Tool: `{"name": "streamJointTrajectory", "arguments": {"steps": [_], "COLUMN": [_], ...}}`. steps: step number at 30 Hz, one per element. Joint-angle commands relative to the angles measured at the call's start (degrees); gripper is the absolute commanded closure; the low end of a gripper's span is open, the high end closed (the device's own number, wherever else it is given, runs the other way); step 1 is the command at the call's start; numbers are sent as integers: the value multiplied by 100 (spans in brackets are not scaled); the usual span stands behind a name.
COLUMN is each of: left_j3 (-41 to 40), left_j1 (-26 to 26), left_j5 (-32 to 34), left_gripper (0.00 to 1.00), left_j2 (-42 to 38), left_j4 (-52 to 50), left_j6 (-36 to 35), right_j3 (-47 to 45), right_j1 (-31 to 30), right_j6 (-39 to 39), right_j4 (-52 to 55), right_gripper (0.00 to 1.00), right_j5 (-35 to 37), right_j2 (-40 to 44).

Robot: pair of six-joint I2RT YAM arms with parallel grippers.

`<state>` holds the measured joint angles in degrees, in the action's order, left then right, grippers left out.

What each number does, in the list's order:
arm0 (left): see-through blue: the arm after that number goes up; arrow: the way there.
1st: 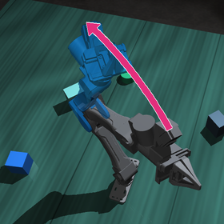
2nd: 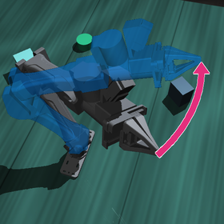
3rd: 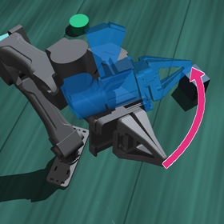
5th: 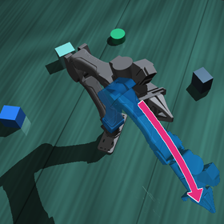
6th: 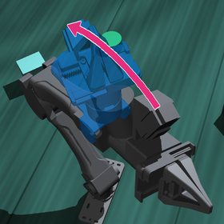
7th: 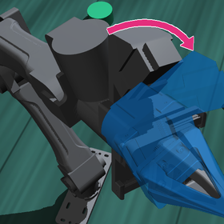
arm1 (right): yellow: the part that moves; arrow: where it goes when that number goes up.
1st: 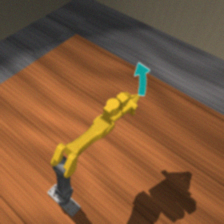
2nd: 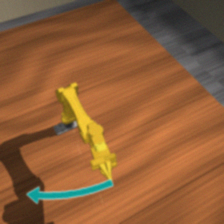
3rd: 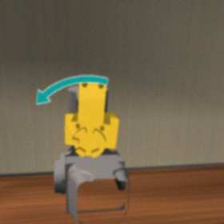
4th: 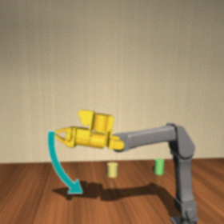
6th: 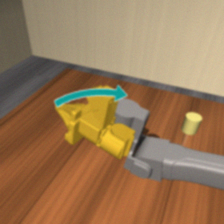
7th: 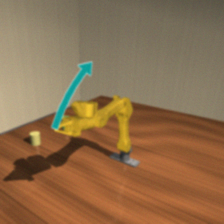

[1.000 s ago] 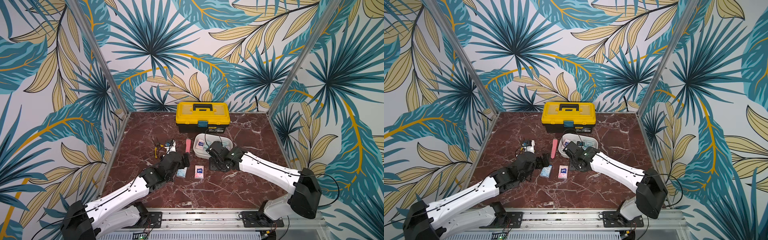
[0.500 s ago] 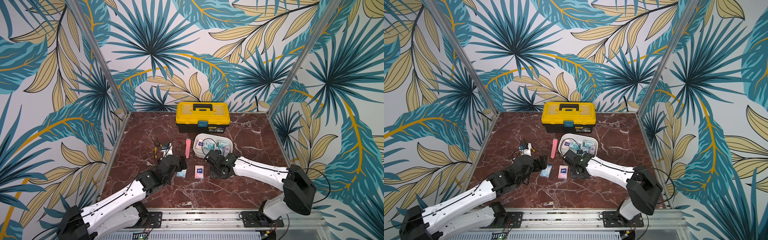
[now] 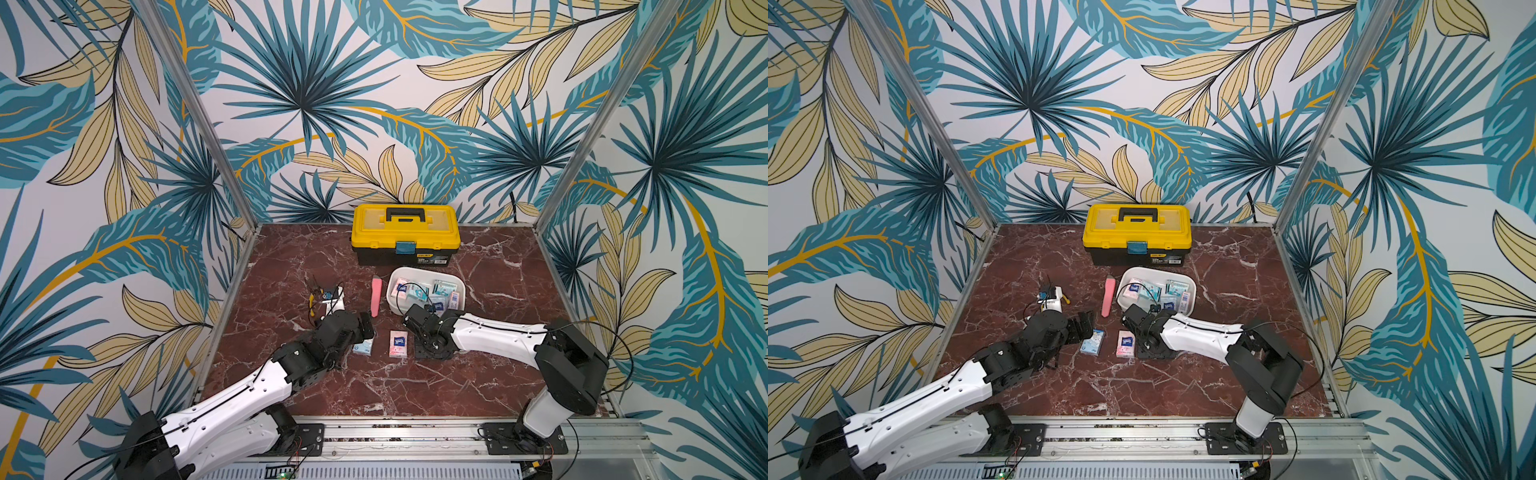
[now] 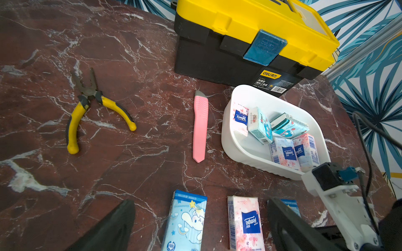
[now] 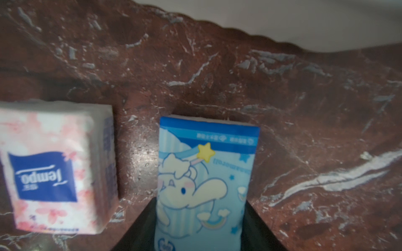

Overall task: Take the pocket tissues out of the storage box
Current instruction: Place the pocket tissues at the center of the board.

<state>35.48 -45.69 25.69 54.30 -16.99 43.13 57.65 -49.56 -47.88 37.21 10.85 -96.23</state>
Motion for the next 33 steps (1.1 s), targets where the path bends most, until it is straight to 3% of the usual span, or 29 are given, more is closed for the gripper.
{"name": "streamJointTrajectory", "arguments": {"steps": [1, 21, 33], "left_j3": [-98, -69, -11], "left_j1": [25, 17, 25], "left_j5": [37, 168, 304], "left_gripper": [0, 0, 0], "left_j2": [-18, 54, 185], "left_j4": [-61, 83, 372], "left_j6": [46, -21, -70], "right_j3": [-84, 290, 1384], "right_j1": [-28, -19, 314], "right_j6": [29, 124, 1336], "right_j4": [-30, 453, 983], "right_gripper": [40, 22, 20], "right_j5": [31, 26, 186], "right_j2": [-137, 405, 527]}}
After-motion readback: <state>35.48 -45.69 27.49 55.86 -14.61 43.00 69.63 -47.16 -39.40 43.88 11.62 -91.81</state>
